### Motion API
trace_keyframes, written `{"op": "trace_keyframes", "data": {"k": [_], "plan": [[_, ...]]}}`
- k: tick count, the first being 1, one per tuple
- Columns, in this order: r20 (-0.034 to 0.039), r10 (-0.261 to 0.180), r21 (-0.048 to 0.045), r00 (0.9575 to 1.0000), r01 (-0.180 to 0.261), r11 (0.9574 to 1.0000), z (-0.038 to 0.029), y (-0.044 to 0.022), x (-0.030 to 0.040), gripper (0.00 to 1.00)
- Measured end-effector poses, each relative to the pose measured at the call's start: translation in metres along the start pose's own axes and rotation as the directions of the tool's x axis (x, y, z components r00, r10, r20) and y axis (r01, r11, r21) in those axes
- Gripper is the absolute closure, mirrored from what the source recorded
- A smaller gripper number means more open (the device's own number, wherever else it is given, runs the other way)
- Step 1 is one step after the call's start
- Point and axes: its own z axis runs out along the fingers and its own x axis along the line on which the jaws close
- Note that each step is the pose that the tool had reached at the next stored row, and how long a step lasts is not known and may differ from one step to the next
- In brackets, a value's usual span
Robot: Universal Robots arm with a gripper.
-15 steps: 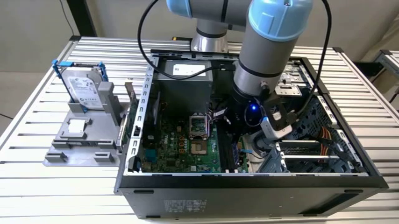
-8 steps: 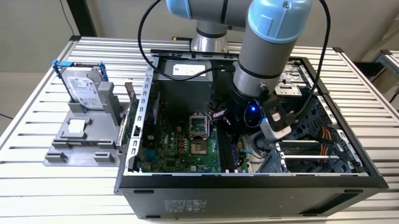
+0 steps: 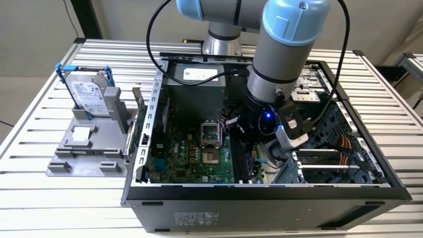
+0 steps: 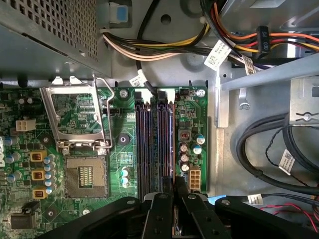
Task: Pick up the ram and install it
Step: 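Insert the ram into the slot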
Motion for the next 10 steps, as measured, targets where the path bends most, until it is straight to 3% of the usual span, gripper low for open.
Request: {"op": "trace_keyframes", "data": {"k": [10], "plan": [[-0.0019,0.000,0.0000,1.0000,0.000,1.0000,0.0000,0.0000,0.0000,1.00]]}}
